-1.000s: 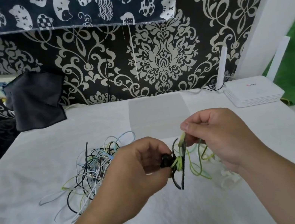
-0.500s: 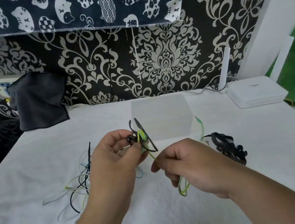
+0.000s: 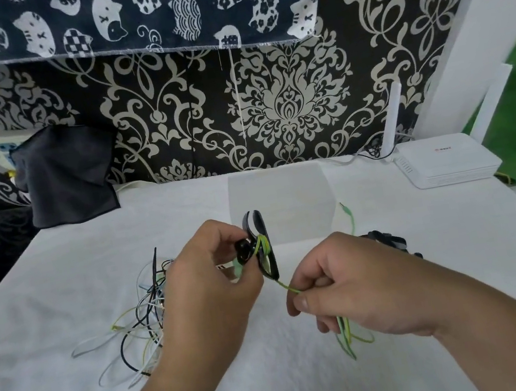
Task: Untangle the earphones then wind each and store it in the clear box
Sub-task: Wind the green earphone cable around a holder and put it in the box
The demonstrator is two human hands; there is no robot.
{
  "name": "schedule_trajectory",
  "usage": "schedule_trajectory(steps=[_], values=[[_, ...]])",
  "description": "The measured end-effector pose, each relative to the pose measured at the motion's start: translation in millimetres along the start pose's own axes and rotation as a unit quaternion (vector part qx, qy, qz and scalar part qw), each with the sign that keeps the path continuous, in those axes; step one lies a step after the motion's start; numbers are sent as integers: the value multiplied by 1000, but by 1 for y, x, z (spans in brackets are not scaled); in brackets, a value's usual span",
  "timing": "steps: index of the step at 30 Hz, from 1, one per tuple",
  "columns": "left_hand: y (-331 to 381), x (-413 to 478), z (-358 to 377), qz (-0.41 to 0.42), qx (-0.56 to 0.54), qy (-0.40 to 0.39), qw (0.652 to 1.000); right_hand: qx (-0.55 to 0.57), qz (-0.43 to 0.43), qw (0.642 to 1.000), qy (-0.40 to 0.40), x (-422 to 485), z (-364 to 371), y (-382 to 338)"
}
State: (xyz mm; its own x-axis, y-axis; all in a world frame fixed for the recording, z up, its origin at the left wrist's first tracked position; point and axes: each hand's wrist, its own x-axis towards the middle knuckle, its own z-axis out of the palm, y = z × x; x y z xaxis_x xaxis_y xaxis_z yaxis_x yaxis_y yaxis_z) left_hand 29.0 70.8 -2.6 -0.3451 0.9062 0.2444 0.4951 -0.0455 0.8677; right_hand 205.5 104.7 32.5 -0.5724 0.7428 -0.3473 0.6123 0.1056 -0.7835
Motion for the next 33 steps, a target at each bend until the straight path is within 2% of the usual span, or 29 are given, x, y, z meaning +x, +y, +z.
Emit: schedule_trajectory(steps=[6,9,14,17,21,23,26,30,33], values=[[2,-3,1,35,33,-12,999,-26,-27,998,51,-1,-7,1],[4,-4,3,18,23,-19,999,-6,-50,997,52,0,-8,0],[1,0,2,-87,-82,-14,993,100,-81,992,0,-2,-9,-1],[3,0,2,-89,-74,-25,993,114,-91,989,-9,-4,-11,0],[4,-3,5,-116,-125,-30,985,84,-81,992,-45,-3,-6,0],[4,-2,5,-101,-105,-23,989,71,-80,993,-47,-3,-3,-1],[4,-2,3,-75,-84,-39,993,89,-79,993,-16,-2,-6,-2],[4,-3,3,-78,-100,-95,987,136,-70,985,86,-1,-16,1],[4,-3,3,-67,-77,-93,990,105,-59,987,108,-3,-21,4]])
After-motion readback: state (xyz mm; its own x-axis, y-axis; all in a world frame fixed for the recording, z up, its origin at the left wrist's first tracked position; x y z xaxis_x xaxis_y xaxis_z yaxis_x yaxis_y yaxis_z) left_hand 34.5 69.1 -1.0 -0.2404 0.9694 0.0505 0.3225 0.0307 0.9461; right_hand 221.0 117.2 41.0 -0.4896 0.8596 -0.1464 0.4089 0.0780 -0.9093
